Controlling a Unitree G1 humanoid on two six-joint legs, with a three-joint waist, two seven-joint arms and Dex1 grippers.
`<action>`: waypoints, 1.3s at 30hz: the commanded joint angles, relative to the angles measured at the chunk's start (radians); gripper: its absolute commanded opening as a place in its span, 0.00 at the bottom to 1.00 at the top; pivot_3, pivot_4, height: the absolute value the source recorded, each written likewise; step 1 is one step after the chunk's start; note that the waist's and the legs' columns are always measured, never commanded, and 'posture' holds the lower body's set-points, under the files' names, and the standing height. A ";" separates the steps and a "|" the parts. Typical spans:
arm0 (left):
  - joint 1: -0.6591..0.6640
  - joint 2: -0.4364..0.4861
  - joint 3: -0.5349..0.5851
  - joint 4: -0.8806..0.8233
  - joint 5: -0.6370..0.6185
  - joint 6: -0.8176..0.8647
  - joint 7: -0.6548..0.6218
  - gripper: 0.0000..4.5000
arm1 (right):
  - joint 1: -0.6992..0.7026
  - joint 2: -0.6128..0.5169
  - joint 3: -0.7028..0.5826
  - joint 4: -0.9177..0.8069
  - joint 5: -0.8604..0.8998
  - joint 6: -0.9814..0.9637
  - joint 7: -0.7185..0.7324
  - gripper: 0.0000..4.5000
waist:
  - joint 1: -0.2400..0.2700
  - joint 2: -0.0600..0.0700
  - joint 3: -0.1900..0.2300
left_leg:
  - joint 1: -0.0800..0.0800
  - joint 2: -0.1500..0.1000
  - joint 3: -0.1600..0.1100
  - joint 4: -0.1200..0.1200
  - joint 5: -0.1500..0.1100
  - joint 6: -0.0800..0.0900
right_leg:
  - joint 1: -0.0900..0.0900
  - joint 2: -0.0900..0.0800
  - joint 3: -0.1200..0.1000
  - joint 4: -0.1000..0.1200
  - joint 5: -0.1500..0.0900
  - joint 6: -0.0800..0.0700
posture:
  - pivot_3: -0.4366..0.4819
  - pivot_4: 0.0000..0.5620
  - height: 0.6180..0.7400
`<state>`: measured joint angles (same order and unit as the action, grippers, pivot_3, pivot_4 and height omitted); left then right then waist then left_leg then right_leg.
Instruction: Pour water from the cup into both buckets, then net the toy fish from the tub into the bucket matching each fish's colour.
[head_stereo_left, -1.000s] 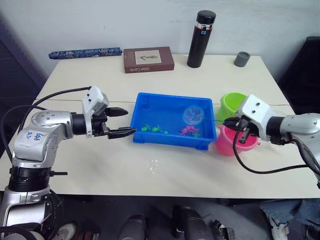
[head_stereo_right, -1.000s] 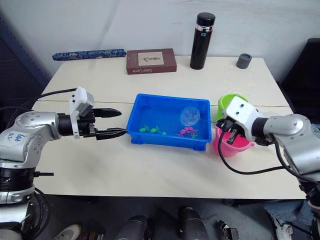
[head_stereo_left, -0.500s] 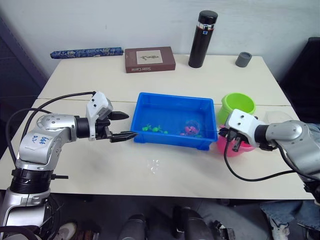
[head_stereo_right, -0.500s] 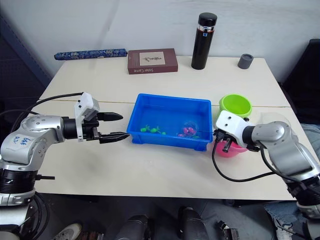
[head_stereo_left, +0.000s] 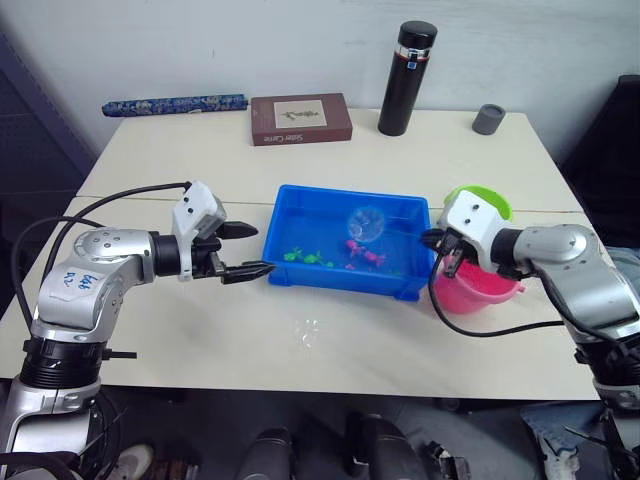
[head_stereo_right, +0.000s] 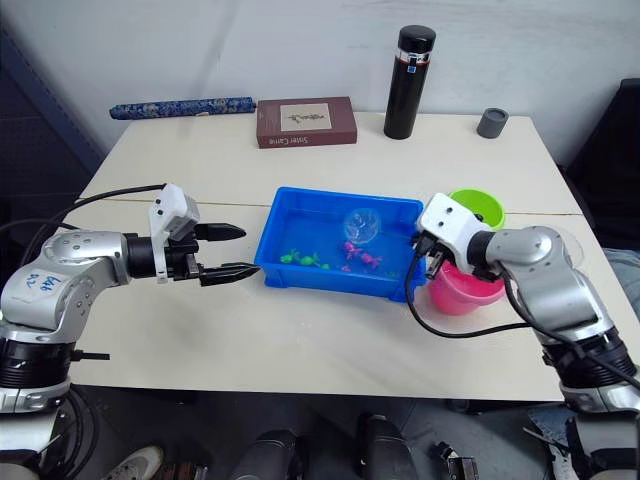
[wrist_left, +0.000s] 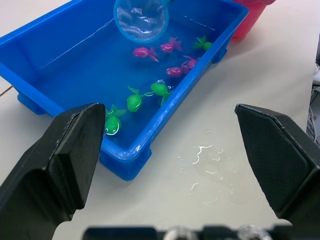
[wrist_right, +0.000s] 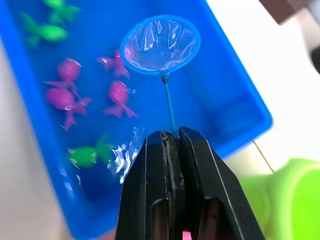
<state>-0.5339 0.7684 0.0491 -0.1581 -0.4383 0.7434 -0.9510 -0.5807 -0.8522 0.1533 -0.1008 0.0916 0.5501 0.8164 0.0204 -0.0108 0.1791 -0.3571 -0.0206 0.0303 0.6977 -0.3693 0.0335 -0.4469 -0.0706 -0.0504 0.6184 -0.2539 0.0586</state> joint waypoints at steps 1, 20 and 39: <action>0.002 0.007 0.019 -0.037 -0.018 -0.007 0.006 0.99 | -0.034 -0.036 -0.007 0.040 -0.088 -0.066 -0.032 0.00 | -0.001 0.000 0.000 | 0.000 0.000 0.000 0.000 0.000 0.000 | 0.000 0.000 0.000 0.000 0.000 0.000 | 0.48 0.27 1.00; 0.032 0.019 0.038 -0.056 -0.040 0.002 0.022 0.99 | 0.038 -0.039 0.043 -0.033 -0.159 -0.082 0.107 0.00 | -0.010 0.000 0.000 | 0.000 0.000 0.000 0.000 0.000 0.000 | 0.000 0.000 0.000 0.000 0.000 0.000 | 0.48 0.27 1.00; 0.155 0.102 0.168 0.003 -0.028 -0.020 0.065 0.99 | -0.030 0.149 0.125 -0.085 -0.169 0.147 0.061 0.00 | -0.021 0.001 0.000 | 0.000 0.000 -0.001 0.000 0.000 0.000 | 0.000 0.000 0.000 0.001 0.000 0.000 | 0.48 0.27 1.00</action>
<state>-0.3848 0.8557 0.1874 -0.1428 -0.4626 0.7387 -0.8872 -0.5888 -0.7094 0.2809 -0.1714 -0.0797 0.6825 0.8892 -0.0008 -0.0103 0.1794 -0.3568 -0.0204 0.0296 0.6973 -0.3693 0.0331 -0.4471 -0.0706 -0.0506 0.6191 -0.2539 0.0584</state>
